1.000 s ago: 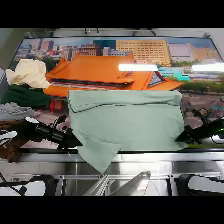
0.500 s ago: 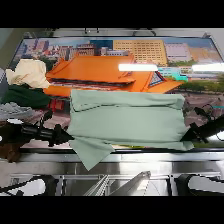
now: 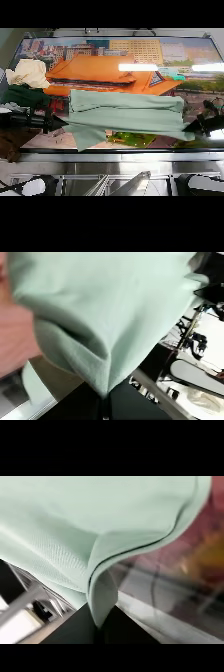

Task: Fold the shirts.

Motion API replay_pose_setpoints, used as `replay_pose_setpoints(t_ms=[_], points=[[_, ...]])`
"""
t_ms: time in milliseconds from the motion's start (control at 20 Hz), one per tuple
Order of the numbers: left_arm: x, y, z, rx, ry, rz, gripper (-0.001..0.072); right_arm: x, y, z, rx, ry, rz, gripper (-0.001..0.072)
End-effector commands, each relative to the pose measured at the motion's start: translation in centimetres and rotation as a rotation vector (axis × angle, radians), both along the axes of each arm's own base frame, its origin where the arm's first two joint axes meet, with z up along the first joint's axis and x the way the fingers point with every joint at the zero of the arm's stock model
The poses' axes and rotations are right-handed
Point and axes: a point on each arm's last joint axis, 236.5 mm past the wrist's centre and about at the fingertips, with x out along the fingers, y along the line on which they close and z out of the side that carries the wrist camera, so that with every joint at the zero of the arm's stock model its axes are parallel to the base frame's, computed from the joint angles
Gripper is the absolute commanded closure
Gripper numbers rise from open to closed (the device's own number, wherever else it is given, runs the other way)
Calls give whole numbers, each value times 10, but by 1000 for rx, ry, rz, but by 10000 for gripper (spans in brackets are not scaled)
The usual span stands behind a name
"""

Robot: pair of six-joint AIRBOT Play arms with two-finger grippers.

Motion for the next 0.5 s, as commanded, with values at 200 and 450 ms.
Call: replay_pose_setpoints(t_ms=[200, 450], points=[[94, -1, 43, -26, -82, -62, 689, 128, -2, 25, -24, -331, -225, 691], [168, -15, 17, -9, -94, -128, 692, 168, 4, -32, -162, -367, -251, 691]])
